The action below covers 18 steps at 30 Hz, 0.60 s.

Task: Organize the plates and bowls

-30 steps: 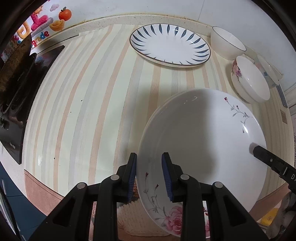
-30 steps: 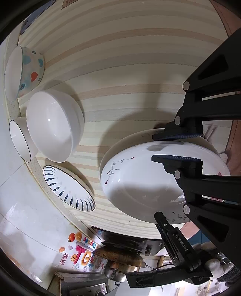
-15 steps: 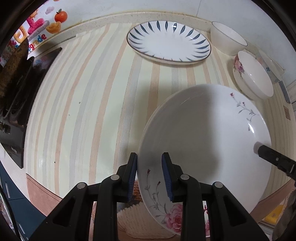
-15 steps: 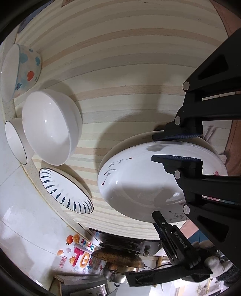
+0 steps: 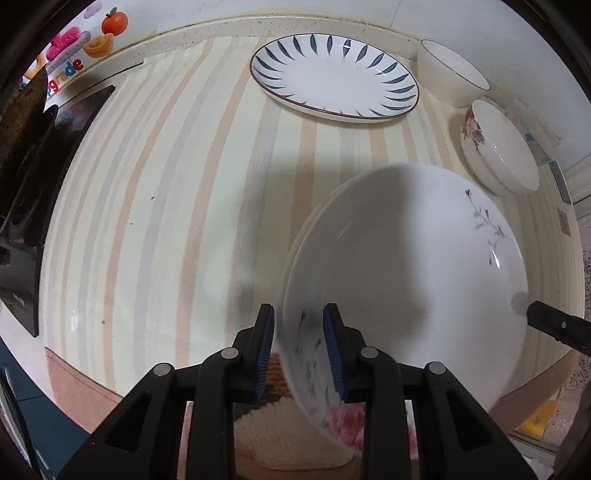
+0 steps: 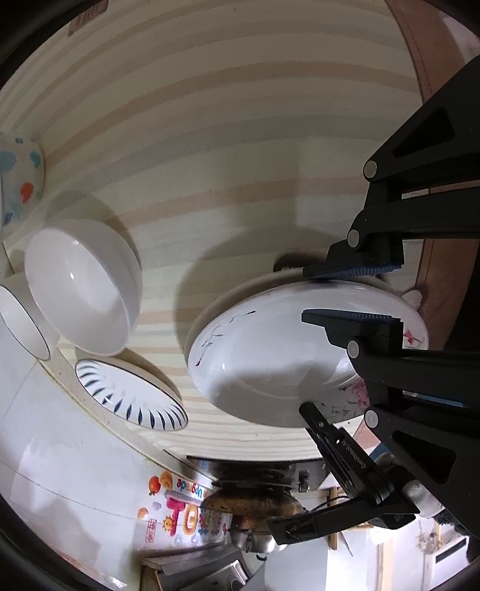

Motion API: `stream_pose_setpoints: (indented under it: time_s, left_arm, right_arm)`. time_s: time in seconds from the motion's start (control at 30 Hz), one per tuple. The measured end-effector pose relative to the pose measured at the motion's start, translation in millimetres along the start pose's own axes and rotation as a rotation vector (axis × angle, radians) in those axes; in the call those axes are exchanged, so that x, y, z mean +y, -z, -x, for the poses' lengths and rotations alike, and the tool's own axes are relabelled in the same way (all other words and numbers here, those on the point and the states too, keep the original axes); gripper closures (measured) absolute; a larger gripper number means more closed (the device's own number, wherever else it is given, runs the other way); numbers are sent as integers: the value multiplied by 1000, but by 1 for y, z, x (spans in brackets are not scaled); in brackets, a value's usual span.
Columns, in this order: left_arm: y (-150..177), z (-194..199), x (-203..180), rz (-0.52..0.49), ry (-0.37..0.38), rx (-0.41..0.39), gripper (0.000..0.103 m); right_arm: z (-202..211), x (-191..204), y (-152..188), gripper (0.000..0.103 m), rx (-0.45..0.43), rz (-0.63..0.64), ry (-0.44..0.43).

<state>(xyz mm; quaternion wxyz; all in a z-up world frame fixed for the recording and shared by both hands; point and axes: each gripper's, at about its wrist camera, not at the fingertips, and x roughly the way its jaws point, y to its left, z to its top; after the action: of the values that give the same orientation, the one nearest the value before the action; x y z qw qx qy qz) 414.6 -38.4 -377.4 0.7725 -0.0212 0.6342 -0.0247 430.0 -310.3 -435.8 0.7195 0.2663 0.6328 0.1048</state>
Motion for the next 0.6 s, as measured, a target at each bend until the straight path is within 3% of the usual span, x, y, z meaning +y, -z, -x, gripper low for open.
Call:
stream_pose_setpoints:
  time_s: [0.17,0.27,0.33,0.37,0.4,0.47,0.6]
  left_arm:
    - [-16,38,19,35,74,-51,78]
    - [-50,60,32,52,104,-101,74]
    - [-83,65,42,67,105,-131,73]
    - [-97,65,44,72,96,-138,72]
    - [-117,60,49,78,87,-139,72]
    - [-152,46,61,93,87,-121,72]
    - [-191,10,74,100,99,-58,72]
  right_arm:
    - [24,4,-4,83,-16,-37,-18]
    - [42,28,-20,80,-68,-41,-62]
    - [48,54,-43,69,-106,-32,-101]
    - [46,62,-51,57,-113,-30,-111]
    - [44,73,-64,54,-125,-27,-114]
    - [33,97,-93,54,-141,7,-86]
    - [-12,125,-156,54,-99,23,48]
